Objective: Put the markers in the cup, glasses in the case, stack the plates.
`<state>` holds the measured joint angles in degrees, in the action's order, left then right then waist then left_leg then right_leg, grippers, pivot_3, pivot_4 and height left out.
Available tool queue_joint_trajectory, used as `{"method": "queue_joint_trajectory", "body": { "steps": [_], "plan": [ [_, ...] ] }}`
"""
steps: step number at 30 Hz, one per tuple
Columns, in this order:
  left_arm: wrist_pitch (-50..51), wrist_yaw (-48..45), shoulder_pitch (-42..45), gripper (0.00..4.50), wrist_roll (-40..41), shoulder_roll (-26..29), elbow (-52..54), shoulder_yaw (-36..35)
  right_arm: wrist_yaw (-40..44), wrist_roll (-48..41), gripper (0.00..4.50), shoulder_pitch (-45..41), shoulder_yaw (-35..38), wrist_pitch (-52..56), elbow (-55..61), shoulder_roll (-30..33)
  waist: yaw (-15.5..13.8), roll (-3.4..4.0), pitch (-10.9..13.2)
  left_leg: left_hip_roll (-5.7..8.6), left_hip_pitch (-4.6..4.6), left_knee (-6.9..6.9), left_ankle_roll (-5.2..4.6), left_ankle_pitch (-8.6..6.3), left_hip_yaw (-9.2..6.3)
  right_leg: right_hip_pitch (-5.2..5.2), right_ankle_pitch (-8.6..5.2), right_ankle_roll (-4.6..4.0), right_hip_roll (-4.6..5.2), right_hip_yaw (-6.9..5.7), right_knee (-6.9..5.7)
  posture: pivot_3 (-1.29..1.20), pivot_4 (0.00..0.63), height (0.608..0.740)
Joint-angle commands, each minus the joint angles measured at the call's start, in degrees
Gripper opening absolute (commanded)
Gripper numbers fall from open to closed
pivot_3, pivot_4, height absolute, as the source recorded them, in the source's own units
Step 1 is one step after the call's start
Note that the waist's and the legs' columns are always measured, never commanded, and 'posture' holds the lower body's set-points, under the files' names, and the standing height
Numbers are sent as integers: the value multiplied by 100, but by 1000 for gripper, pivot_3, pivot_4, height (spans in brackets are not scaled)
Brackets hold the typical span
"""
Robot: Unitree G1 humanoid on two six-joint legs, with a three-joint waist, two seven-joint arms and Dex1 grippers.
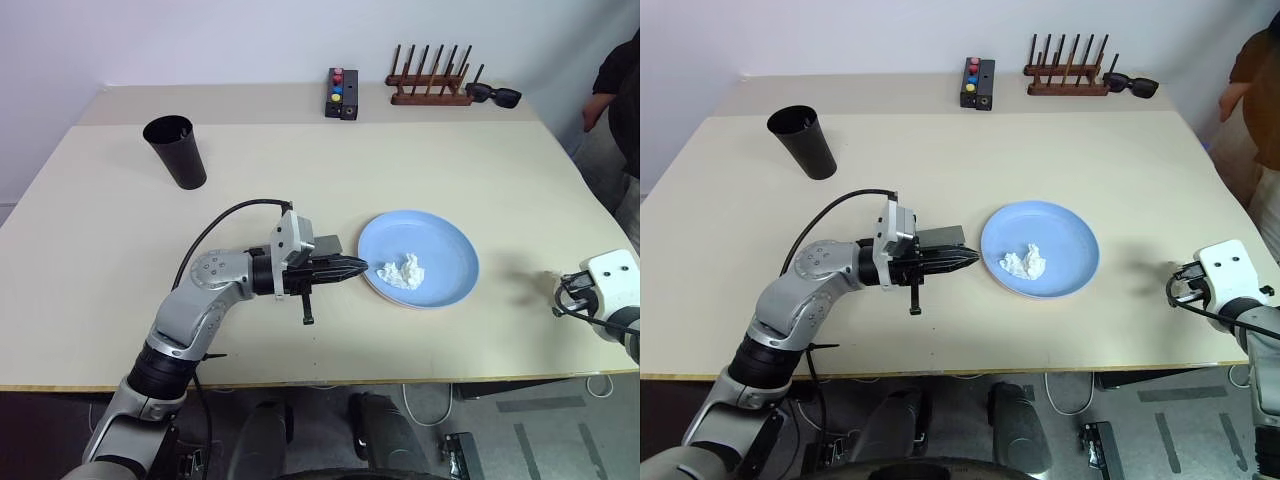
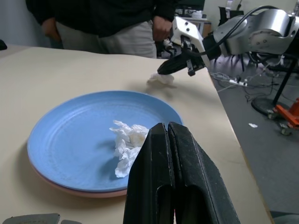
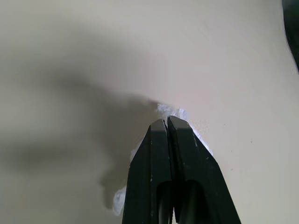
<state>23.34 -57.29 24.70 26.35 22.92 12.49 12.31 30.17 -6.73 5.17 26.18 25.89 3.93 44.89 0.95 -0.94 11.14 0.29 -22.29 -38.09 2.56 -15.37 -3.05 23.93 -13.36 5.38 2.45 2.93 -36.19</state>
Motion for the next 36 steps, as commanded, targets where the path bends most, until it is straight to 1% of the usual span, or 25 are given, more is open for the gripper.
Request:
{"method": "queue_joint_trajectory", "body": {
  "steps": [1,3,4,6,7,8,14,17,21,22,26,30,31,34,36],
  "plan": [
    [-99,-17,119,0,26,54,3,-173,4,-63,252,-101,187,88,120,148,-2,0,0,0,0,0,0,0,0,0,0,0,0,0,0,0,150,735],
    [-89,-10,125,0,36,65,21,-166,-53,-47,805,-115,205,92,2,136,-7,0,0,0,0,0,0,0,0,0,0,0,0,0,0,0,150,735],
    [-64,6,127,0,48,67,56,-160,-98,-23,1217,-126,191,90,-49,121,-12,0,0,0,-1,0,0,0,0,0,0,0,0,0,1,0,150,735],
    [-4,45,132,0,76,60,134,-146,-188,-20,2304,-187,162,157,-184,62,-21,0,0,1,-2,0,0,0,0,0,0,0,2,0,1,0,150,735],
    [22,61,135,0,88,56,165,-141,-222,-49,2687,-222,157,220,-261,27,-18,0,0,1,-2,0,0,0,0,0,0,0,3,0,1,0,150,735],
    [47,77,135,0,101,50,199,-135,-233,-95,3169,-246,153,288,-361,-10,-16,0,0,1,-2,0,0,0,0,0,0,0,3,0,2,0,150,735],
    [114,108,133,0,137,109,224,-211,-310,-266,3169,-327,179,644,-658,-125,-8,0,0,1,-1,1,0,0,0,0,0,-1,1,0,1,0,150,735],
    [54,88,85,0,103,169,158,-247,-336,-327,2360,-333,184,665,-676,-150,-8,0,0,1,0,0,0,0,0,-2,0,0,1,0,1,0,150,735],
    [28,91,61,0,93,192,133,-271,-348,-407,376,-358,190,657,-555,-163,-8,0,0,1,-1,0,0,0,0,-2,0,0,2,0,2,0,150,735],
    [21,97,55,0,81,195,128,-283,-370,-402,86,-360,187,640,-523,-159,-9,0,0,1,-1,0,0,0,0,-2,0,0,2,0,2,0,150,735],
    [-122,191,94,0,-44,257,-59,-457,-294,-362,86,-417,101,208,-35,-64,5,2,0,1,0,0,0,0,0,-1,0,0,1,0,2,0,150,735],
    [-274,184,160,0,-140,550,-407,-786,388,-1021,86,-684,-296,202,1309,-97,87,5,0,-4,2,3,0,0,0,3,0,2,-6,0,0,0,150,735],
    [-305,174,172,0,-151,589,-466,-817,483,-1112,86,-725,-365,249,1469,-107,111,5,0,-7,3,4,0,0,-2,4,-1,3,-9,0,-3,0,150,735],
    [-436,111,150,0,-212,746,-628,-917,716,-1305,86,-889,-839,464,1932,-118,97,3,1,-8,-2,4,0,0,-11,4,-2,5,-10,-6,-1,0,150,735],
    [-494,105,96,0,-239,847,-692,-1019,782,-1095,86,-1069,-1502,496,2034,-128,82,-1,3,-4,-7,4,0,0,-10,4,0,3,-1,-6,3,0,150,735]
  ]
}}
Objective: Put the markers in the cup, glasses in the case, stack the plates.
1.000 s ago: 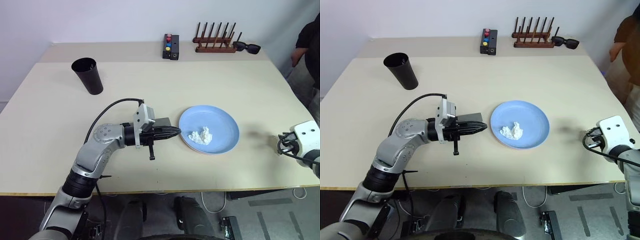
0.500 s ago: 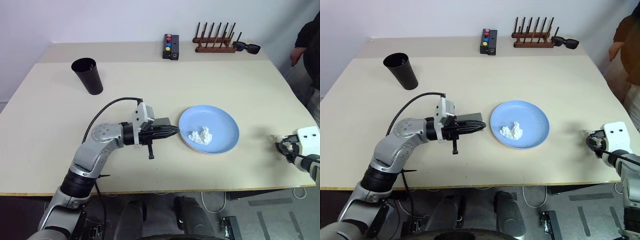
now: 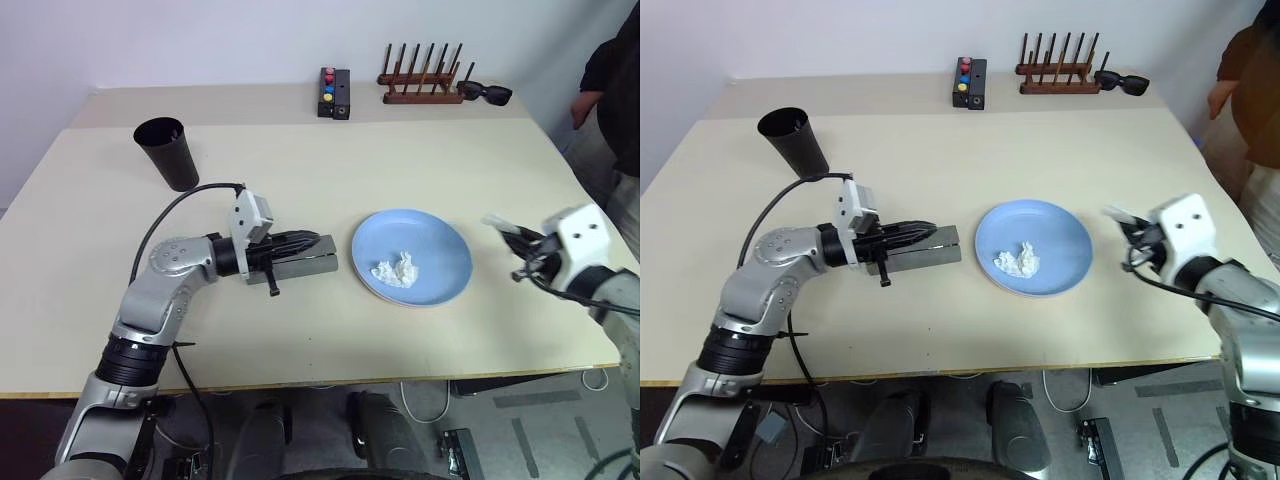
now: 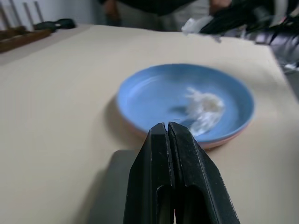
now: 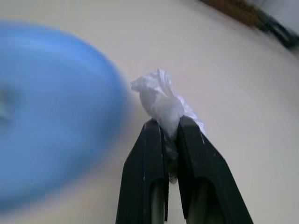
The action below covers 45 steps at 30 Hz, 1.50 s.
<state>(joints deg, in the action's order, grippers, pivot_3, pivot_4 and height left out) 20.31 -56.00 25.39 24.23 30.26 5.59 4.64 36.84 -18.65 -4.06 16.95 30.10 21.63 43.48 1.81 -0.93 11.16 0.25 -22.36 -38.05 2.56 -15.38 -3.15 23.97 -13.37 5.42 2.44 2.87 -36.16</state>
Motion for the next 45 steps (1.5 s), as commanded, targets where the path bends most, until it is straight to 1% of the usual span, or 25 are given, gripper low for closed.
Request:
{"method": "queue_joint_trajectory", "body": {
  "steps": [1,4,6,7,9,12,14,17,23,27,30,35,39,45],
  "plan": [
    [-202,-8,-16,0,-20,155,11,-300,91,266,86,-276,-920,31,174,-45,-10,-4,2,1,-2,0,0,0,1,0,0,0,3,0,2,0,150,735],
    [-173,56,-124,0,39,205,107,-409,90,562,86,-463,-1396,-125,-192,-71,-72,-5,3,3,-2,0,0,0,5,3,0,-1,11,0,2,0,150,735],
    [-139,89,-219,0,58,260,180,-486,165,631,812,-495,-1513,-218,-313,-29,-108,-5,3,3,-3,-1,0,0,5,4,0,-2,11,0,2,0,150,735],
    [-128,94,-273,0,59,292,213,-522,215,632,1106,-504,-1532,-256,-343,-7,-108,-5,3,3,-4,0,0,0,5,4,0,-2,11,-1,2,0,150,735],
    [-127,97,-413,0,62,387,278,-609,272,693,2085,-514,-1503,-361,-394,53,-105,-5,3,3,-5,0,0,0,5,6,0,-2,11,-1,2,0,150,735],
    [-126,102,-639,0,84,566,356,-771,396,698,3635,-480,-1263,-586,-494,190,-97,-5,3,2,-4,0,0,0,6,7,0,-2,10,0,1,0,150,735],
    [-152,107,-777,0,76,673,383,-891,566,585,3635,-407,-1041,-742,-535,287,-92,-4,3,0,-3,0,0,0,7,7,0,-3,9,0,1,0,150,735],
    [-178,159,-994,0,120,843,318,-1220,935,213,3635,-240,-482,-955,-610,390,-96,-5,3,0,-3,1,-1,0,7,7,0,-2,9,-1,1,0,150,735],
    [-238,144,-1645,0,144,1152,229,-1907,1502,-526,3635,-14,643,-906,-1079,544,-92,-5,4,-2,-2,2,-1,-1,10,7,0,-3,10,0,1,0,150,735],
    [-217,267,-2104,0,209,1179,288,-2383,1816,-734,3635,206,1030,-858,-1385,699,-93,-5,4,-6,-1,2,-2,-1,10,7,-1,-4,9,0,1,0,150,735],
    [-204,271,-2499,0,251,1217,362,-2691,1832,-717,3635,255,1101,-883,-1575,738,-81,-5,4,-7,-1,2,-1,-1,11,7,-1,-4,9,0,1,0,150,735],
    [-112,286,-2960,0,372,1248,565,-2954,1815,-776,3635,142,1058,-861,-1710,725,-82,-5,4,-10,1,2,-1,-1,16,8,-1,-5,11,1,1,0,150,735],
    [-37,356,-3162,0,374,1227,671,-2986,1866,-808,3635,42,982,-820,-1805,744,-88,-5,4,-11,0,2,-1,-1,16,9,-1,-5,11,1,1,0,150,735],
    [-27,537,-3200,0,334,1160,771,-2934,1872,-744,3635,-186,812,-846,-1948,735,-87,-5,4,-10,-1,2,-1,-1,18,10,-1,-5,12,1,2,0,150,735]
  ]
}}
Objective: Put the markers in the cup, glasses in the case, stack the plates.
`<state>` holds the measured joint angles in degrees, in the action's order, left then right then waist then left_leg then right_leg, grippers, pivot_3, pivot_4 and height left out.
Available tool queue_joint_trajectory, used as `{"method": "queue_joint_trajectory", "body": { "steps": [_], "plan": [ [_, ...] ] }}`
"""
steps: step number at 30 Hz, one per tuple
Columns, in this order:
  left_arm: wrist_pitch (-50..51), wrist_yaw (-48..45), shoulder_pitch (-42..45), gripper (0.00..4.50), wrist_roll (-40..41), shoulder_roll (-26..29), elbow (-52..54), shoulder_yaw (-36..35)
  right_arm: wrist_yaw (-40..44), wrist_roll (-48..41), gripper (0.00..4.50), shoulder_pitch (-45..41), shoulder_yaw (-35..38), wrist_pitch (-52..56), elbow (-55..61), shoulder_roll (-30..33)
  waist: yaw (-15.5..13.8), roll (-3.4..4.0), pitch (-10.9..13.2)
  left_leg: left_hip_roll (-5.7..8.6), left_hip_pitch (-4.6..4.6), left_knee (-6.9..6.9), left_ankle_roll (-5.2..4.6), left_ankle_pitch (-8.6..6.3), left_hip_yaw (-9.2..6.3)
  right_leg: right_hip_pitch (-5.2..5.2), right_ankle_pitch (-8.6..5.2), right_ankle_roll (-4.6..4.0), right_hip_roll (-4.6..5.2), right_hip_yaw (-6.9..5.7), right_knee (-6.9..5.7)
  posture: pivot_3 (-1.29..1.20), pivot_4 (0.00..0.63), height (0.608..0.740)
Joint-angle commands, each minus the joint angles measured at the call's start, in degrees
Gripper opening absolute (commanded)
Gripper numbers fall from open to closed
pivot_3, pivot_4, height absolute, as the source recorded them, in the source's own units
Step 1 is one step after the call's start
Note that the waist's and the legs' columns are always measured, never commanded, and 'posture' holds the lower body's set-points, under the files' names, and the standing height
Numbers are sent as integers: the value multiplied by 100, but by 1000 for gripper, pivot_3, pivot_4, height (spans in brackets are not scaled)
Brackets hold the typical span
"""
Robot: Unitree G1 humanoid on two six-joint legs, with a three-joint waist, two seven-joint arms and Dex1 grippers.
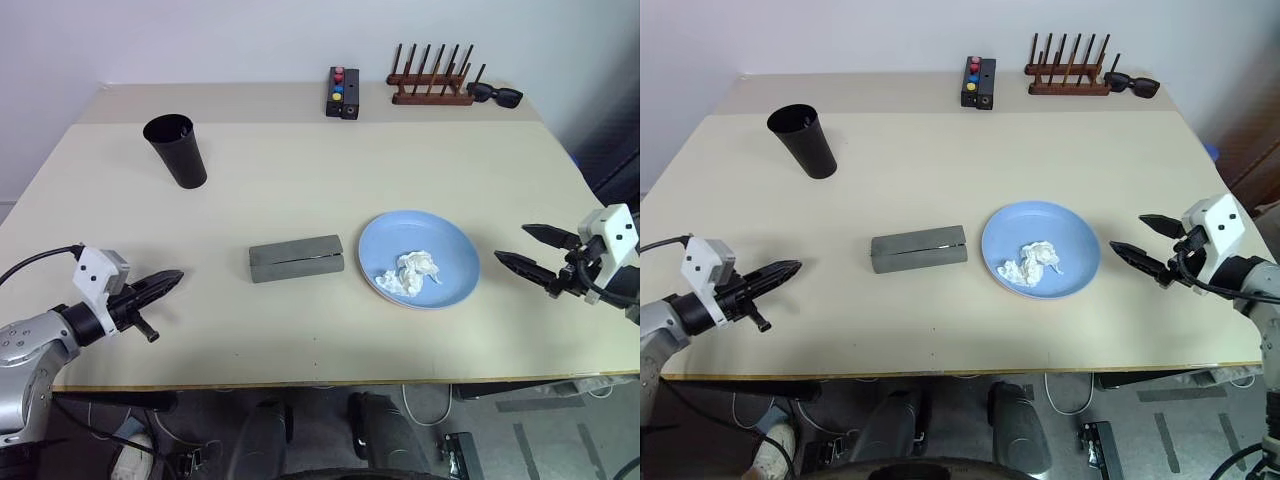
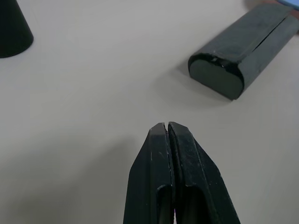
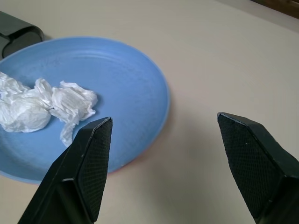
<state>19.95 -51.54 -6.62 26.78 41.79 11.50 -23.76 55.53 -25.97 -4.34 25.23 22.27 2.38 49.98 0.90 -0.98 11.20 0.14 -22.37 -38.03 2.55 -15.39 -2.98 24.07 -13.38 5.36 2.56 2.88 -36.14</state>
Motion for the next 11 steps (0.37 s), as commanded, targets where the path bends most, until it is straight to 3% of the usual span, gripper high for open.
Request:
{"method": "queue_joint_trajectory", "body": {
  "steps": [1,11],
  "plan": [
    [8,126,-5,0,75,-9,208,-82,-3,6,3635,-196,-42,-97,-44,74,4,0,0,0,1,0,0,0,1,0,0,0,0,0,0,0,150,735],
    [304,555,18,0,219,-56,611,-218,-210,45,3635,-484,-291,-378,-181,-245,8,0,0,1,0,1,0,0,1,1,1,0,-2,1,-1,0,150,735]
  ]
}}
